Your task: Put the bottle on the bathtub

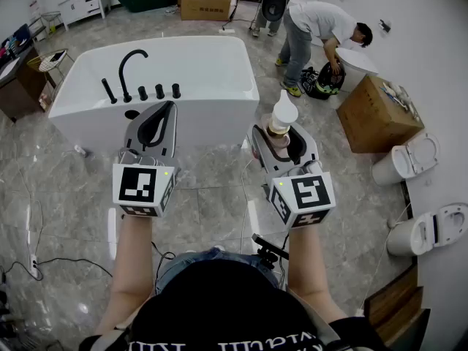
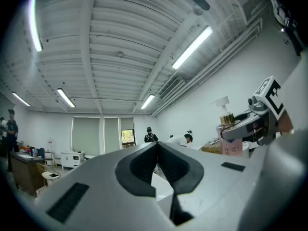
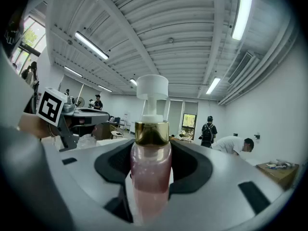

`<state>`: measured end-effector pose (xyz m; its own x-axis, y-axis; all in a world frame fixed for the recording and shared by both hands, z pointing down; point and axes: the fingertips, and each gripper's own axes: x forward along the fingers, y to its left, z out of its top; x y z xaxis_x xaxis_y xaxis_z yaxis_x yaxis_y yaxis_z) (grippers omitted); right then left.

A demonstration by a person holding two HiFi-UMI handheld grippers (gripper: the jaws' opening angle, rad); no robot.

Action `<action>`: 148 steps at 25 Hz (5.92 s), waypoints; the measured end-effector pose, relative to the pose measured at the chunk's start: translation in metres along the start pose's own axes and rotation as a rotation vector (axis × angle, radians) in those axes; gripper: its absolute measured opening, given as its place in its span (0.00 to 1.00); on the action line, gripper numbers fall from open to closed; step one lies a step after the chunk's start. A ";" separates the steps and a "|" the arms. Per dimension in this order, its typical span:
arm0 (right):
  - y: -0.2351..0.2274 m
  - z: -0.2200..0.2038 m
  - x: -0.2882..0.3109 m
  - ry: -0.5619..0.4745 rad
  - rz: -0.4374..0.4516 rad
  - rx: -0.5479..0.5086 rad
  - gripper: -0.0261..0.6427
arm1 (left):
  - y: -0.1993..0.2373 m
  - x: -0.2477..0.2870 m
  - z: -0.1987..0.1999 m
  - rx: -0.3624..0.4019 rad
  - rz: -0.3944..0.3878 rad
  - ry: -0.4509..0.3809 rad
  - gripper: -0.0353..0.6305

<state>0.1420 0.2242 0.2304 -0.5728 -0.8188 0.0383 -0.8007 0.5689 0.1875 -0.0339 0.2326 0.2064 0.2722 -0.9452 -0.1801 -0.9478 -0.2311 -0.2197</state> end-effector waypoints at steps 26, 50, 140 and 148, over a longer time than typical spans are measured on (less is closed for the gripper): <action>-0.087 -0.058 0.085 0.048 -0.002 0.093 0.37 | 0.005 0.130 -0.074 -0.067 0.014 0.035 0.07; -0.162 -0.151 0.452 0.364 0.118 0.116 0.37 | 0.188 0.406 -0.250 -0.253 0.056 0.195 0.07; -0.181 -0.151 0.495 0.333 0.124 -0.007 0.25 | 0.169 0.450 -0.242 -0.221 0.072 0.234 0.07; -0.197 -0.109 0.478 0.229 0.026 -0.048 0.06 | 0.167 0.451 -0.212 -0.179 0.065 0.182 0.07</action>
<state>0.0451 -0.2871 0.3192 -0.5341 -0.8031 0.2641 -0.7737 0.5902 0.2303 -0.1043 -0.2813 0.2917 0.1908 -0.9816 -0.0092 -0.9810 -0.1903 -0.0370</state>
